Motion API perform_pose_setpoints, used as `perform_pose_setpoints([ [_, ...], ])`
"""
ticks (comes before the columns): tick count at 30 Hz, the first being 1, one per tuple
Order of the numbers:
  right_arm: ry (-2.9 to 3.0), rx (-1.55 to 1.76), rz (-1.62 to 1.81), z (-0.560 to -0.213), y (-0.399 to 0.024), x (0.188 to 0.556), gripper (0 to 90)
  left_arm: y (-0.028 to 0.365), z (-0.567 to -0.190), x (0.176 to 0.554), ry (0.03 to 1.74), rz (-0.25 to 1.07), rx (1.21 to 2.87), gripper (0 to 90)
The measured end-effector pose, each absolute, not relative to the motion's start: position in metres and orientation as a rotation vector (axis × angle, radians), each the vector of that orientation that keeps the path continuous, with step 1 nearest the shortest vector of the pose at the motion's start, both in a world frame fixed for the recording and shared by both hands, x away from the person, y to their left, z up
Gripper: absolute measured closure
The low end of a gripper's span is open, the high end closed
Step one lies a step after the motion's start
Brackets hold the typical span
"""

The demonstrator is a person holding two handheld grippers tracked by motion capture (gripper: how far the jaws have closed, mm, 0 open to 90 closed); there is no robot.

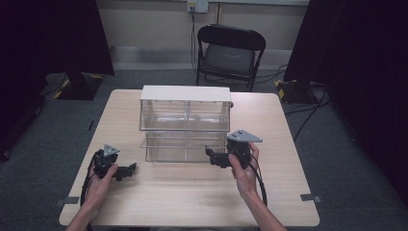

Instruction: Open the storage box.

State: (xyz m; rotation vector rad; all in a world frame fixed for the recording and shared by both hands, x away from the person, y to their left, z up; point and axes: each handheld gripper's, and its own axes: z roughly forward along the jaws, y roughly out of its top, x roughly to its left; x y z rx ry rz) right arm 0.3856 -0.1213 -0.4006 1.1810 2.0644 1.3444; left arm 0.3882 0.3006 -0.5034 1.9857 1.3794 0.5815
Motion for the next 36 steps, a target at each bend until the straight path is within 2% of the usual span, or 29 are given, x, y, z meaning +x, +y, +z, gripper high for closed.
perform_pose_setpoints([
  [36, 2.012, 1.178, 1.428, -0.386, -0.126, 0.399, 9.5, 0.300, -0.503, 0.388, 1.379, 0.582, 1.985, 1.6],
])
